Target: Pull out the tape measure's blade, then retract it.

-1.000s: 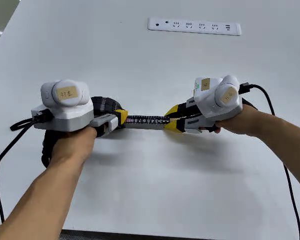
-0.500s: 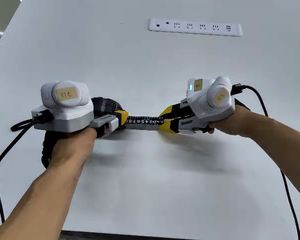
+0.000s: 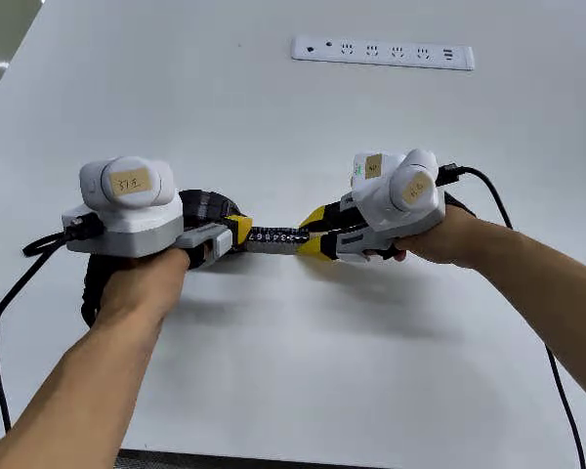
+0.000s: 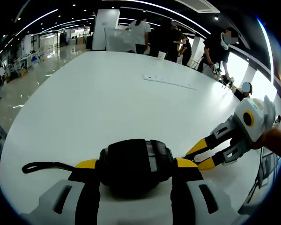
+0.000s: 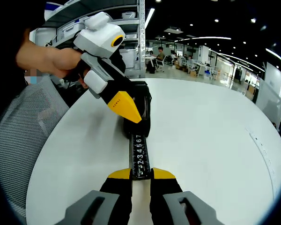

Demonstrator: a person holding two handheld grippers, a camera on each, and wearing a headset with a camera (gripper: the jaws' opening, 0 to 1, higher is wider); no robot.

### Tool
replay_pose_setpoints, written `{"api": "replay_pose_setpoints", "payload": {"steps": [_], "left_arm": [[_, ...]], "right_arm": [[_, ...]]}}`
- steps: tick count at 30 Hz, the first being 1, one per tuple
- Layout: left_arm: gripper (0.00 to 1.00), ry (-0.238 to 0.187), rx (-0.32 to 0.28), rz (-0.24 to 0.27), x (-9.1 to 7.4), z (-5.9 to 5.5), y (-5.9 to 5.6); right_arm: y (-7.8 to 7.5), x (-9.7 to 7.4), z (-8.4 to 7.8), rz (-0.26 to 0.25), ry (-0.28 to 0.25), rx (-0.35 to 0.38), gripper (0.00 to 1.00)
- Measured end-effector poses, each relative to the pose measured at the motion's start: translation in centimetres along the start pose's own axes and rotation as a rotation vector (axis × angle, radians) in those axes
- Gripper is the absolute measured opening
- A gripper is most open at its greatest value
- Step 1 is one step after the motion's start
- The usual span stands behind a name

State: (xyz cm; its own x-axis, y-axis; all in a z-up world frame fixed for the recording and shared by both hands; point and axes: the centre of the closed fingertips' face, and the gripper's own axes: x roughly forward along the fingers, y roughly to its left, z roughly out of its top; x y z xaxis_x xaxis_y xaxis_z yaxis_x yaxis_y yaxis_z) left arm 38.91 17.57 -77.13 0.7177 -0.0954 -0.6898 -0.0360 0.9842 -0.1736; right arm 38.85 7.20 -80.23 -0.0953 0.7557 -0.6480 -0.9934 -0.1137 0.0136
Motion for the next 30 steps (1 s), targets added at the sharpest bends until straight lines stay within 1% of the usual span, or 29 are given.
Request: {"api": "replay_pose_setpoints", "payload": {"steps": [5,17,30], "left_arm": [[0.56,0.000,-0.001,-0.003,0.0,0.0,0.0],[0.56,0.001,-0.007,-0.008,-0.1,0.0,0.0],[0.56,0.005,-0.008,-0.012,-0.1,0.0,0.0]], "right_arm": [[0.0,0.6,0.4,0.001,-0.005,-0.002,0.11],[0.4,1.8,1.8,0.005,-0.012,-0.008,0.11],[0.5,3.0,2.8,0.012,-0.024,-0.006,0.12]]}}
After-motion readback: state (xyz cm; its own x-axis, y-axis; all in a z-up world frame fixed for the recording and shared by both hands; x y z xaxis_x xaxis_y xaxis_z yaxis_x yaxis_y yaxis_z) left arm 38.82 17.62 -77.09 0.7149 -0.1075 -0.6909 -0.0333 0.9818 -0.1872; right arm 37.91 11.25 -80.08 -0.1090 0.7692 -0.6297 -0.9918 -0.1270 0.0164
